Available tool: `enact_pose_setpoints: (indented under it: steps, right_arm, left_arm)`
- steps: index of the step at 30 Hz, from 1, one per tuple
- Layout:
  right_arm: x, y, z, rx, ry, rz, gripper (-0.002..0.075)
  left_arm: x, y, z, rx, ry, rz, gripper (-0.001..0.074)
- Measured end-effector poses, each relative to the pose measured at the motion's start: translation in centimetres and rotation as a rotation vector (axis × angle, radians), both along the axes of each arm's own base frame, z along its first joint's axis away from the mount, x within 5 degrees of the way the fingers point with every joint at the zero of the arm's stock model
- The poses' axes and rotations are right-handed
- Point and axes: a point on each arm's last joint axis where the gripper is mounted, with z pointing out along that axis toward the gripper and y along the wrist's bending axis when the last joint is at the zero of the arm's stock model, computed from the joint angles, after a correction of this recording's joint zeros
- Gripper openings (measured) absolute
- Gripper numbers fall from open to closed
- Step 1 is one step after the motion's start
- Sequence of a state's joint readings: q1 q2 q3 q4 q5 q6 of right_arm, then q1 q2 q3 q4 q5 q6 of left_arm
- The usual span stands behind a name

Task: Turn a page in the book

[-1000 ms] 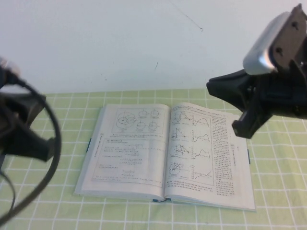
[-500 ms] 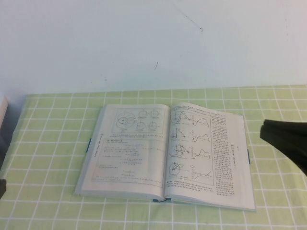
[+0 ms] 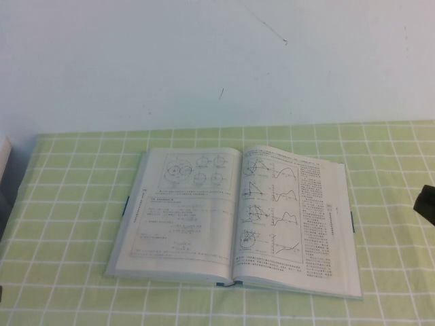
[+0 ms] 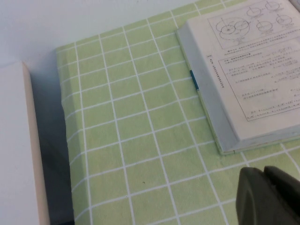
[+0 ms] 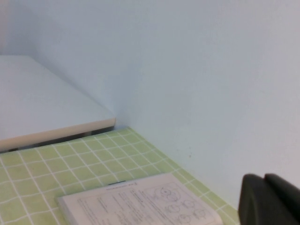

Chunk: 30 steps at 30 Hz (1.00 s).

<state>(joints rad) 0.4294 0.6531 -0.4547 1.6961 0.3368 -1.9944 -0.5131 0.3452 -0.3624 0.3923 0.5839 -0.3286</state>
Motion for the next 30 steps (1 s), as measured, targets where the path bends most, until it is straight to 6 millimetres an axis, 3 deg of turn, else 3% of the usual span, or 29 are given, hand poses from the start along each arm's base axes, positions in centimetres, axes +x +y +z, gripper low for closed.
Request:
enact_pose_setpoints:
  steps: [19, 25, 30]
  right_arm:
    - [0.5, -0.5, -0.2, 0.0, 0.015, -0.081, -0.0002]
    - [1.4, -1.7, -1.2, -0.034, 0.055, -0.248, -0.0002]
    - [1.4, -3.0, -1.0, -0.098, -0.005, -0.375, -0.0002]
  left_arm:
    - [0.0, 0.0, 0.0, 0.002, 0.005, 0.002, -0.0004]
    - [0.0, 0.0, 0.0, 0.002, 0.005, 0.002, -0.0004]
    - [0.0, 0.0, 0.0, 0.002, 0.005, 0.002, -0.0004]
